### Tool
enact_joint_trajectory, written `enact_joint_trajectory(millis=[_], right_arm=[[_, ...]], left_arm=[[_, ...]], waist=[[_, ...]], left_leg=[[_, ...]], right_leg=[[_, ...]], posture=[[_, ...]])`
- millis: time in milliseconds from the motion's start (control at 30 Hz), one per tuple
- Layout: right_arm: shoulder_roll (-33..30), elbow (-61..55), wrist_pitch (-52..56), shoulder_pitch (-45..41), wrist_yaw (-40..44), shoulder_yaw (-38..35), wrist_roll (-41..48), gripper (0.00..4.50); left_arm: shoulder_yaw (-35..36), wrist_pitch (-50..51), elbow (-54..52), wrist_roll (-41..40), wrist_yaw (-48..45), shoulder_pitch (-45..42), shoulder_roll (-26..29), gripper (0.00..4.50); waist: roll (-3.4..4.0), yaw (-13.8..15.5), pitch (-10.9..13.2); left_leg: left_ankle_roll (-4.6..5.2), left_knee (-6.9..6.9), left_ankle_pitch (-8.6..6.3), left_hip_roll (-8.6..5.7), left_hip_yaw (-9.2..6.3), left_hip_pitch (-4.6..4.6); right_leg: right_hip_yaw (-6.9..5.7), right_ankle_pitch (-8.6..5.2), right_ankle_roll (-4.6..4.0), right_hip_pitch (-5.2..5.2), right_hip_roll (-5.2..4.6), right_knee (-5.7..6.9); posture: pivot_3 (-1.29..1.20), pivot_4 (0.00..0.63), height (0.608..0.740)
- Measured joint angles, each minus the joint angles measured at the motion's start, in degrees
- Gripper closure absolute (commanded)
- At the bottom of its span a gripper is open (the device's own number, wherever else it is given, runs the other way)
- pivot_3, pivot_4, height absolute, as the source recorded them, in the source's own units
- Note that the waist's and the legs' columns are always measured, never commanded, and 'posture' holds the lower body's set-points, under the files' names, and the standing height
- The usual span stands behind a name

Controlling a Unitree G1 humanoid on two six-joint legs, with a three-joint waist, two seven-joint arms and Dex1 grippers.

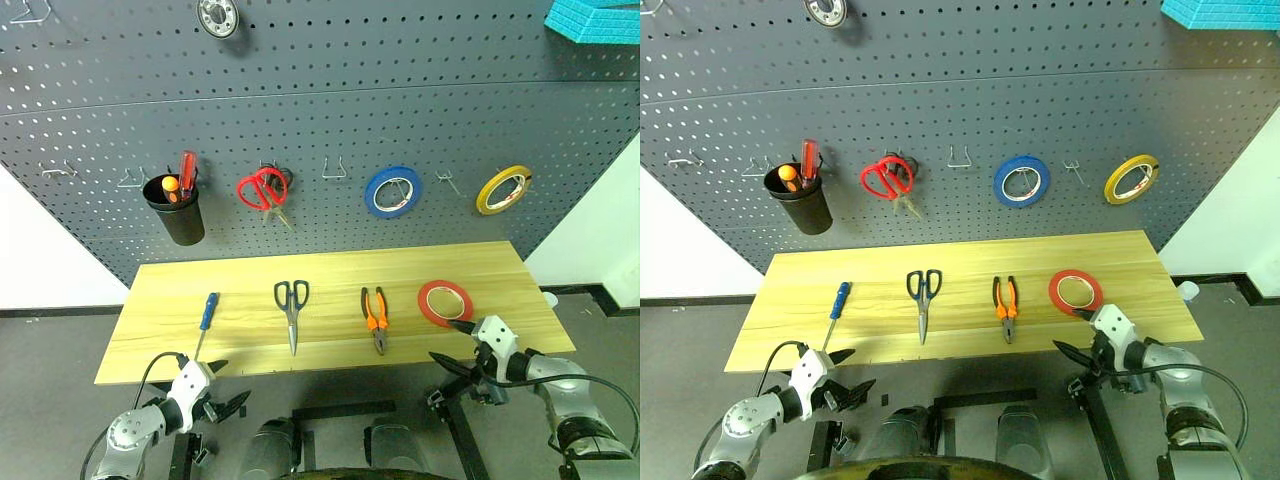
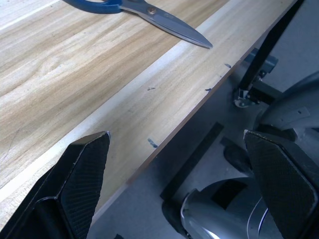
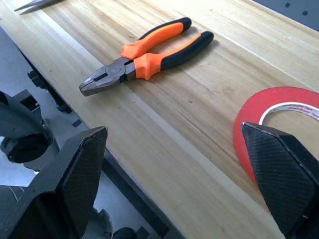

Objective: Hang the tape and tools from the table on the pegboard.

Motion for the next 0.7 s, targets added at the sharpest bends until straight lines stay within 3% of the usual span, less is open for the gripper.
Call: enact_joint_trajectory(millis=[700], right_arm=[[0.0, 3.3, -1.0, -1.5, -1.0, 0.0, -0.8, 0.0]], left_arm=[[0.0, -2.7, 5.0, 0.5, 0.0, -2.2, -0.9, 0.03]], waist=[[0.01, 0.0, 0.0]], left_leg=[[0.04, -0.07, -0.02, -0.03, 0.0, -0.07]], right_leg=[[-0.12, 0.1, -0.16, -0.03, -0.02, -0.14]], posture=[[-0.09, 0.046, 0.725]])
